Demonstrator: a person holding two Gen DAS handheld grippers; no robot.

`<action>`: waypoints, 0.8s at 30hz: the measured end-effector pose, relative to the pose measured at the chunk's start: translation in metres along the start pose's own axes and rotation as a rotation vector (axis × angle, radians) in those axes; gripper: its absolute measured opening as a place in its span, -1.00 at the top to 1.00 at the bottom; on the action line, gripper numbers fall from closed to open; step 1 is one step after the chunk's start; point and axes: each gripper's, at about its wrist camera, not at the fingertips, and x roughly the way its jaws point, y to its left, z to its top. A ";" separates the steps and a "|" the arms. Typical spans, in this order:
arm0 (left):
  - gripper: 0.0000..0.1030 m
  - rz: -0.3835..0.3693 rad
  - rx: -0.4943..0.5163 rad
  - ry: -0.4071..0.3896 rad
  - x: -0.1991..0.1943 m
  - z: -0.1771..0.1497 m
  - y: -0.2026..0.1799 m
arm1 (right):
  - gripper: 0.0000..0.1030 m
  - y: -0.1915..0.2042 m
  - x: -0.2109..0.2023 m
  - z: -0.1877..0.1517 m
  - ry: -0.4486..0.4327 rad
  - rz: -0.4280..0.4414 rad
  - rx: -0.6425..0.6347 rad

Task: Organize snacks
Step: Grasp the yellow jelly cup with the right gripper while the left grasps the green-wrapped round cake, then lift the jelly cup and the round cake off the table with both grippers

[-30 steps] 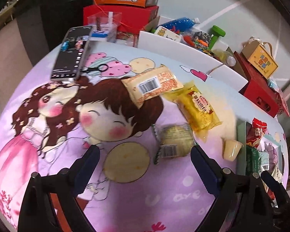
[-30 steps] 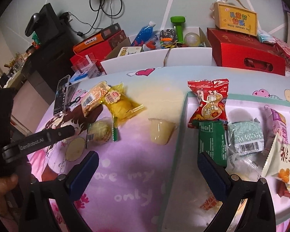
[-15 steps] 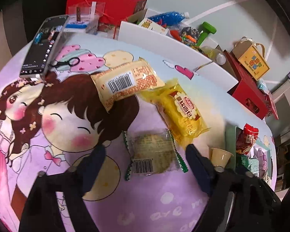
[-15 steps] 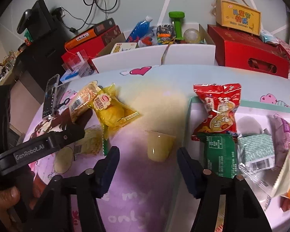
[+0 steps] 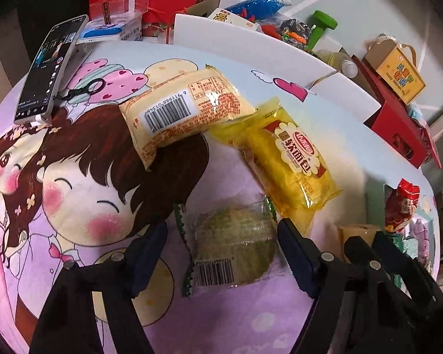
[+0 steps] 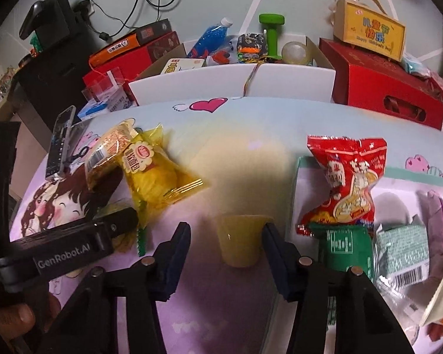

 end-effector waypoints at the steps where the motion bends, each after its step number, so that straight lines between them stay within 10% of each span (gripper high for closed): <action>1: -0.51 0.007 0.004 -0.002 0.001 0.002 -0.001 | -0.04 0.001 0.001 0.001 -0.002 -0.007 -0.009; 24: -0.14 0.068 0.035 -0.017 -0.005 0.007 -0.002 | 0.12 0.014 0.004 0.005 -0.005 -0.023 -0.057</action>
